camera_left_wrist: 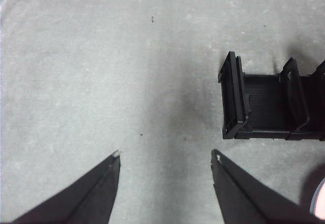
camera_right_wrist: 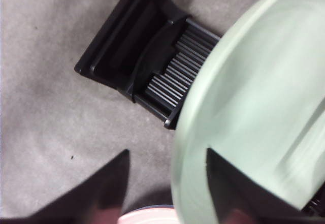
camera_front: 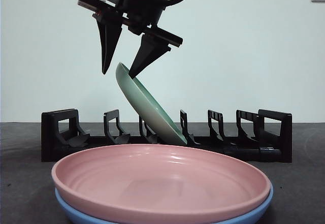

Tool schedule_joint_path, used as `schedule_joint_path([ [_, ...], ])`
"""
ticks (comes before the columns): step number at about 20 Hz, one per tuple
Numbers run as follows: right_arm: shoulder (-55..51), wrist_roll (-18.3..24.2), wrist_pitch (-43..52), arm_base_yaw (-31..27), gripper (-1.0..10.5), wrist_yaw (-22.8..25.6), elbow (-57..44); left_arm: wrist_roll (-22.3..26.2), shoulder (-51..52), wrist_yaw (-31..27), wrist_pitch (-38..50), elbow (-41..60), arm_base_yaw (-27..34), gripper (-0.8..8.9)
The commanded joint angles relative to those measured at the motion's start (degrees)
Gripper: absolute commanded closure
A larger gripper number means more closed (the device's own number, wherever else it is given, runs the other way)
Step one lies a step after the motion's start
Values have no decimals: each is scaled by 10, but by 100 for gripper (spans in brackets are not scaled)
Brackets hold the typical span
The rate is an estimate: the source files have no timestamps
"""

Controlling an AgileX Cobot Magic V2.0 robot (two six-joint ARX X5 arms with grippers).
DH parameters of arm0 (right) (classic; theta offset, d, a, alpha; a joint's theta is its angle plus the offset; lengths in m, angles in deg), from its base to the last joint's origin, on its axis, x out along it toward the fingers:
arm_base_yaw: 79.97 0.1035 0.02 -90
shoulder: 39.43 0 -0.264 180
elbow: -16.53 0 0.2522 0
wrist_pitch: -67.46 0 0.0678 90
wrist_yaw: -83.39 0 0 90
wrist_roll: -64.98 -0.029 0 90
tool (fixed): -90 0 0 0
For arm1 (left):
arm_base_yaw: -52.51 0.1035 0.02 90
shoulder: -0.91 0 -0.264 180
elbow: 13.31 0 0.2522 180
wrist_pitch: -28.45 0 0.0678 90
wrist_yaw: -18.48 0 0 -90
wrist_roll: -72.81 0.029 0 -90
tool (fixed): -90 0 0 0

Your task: Place the plate

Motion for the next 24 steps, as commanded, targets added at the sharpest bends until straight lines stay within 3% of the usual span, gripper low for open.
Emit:
schedule_joint_path([
  [1, 16, 5, 5, 6, 862, 1, 16, -5, -3, -3, 6, -12, 0, 528],
  [3, 16, 8, 4, 6, 933, 0, 16, -5, -3, -3, 6, -12, 0, 528],
  [15, -45, 31, -8, 11, 933, -16, 22, -9, -3, -3, 13, -12, 0, 528],
  [20, -113, 70, -9, 16, 933, -16, 22, -9, -3, -3, 22, -12, 0, 528],
  [24, -171, 136, -30, 37, 933, -14, 22, -9, -4, -3, 27, -12, 0, 528],
])
